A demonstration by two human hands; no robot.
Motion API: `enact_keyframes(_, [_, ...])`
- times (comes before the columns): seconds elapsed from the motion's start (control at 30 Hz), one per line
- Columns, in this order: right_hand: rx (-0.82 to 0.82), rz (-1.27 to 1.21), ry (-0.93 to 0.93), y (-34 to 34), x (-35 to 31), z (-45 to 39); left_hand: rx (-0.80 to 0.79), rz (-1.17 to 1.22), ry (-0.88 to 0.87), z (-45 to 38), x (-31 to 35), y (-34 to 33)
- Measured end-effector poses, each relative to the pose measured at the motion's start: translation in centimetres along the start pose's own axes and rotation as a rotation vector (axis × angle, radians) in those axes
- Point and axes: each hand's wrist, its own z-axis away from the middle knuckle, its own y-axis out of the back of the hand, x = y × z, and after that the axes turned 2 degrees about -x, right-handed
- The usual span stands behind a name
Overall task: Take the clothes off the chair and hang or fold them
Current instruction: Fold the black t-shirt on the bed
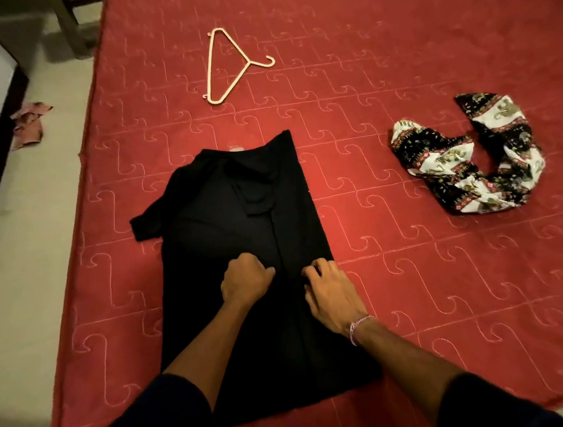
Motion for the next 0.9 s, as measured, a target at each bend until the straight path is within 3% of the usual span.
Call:
enact_keyframes(0.17, [0.090,0.004,-0.011,0.5,0.6,-6.4,0.168,0.263,-0.063,-5.6,0.2,3.9])
enact_keyframes(0.37, [0.112,-0.049,-0.067,1.8,0.9,-14.7,0.183,0.459,-0.089,-11.8,1.9,6.4])
enact_keyframes(0.53, [0.062,-0.160,-0.100,1.8,1.5,-19.9,0.156,0.587,-0.013,-15.7,4.7,7.2])
enact_keyframes(0.7, [0.076,-0.245,-0.088,1.1,2.2,-23.4,0.201,0.541,0.110,-18.5,6.4,7.4])
enact_keyframes(0.9, [0.094,-0.114,-0.027,-0.5,2.6,-23.9,0.199,0.496,0.358,-20.3,7.8,8.2])
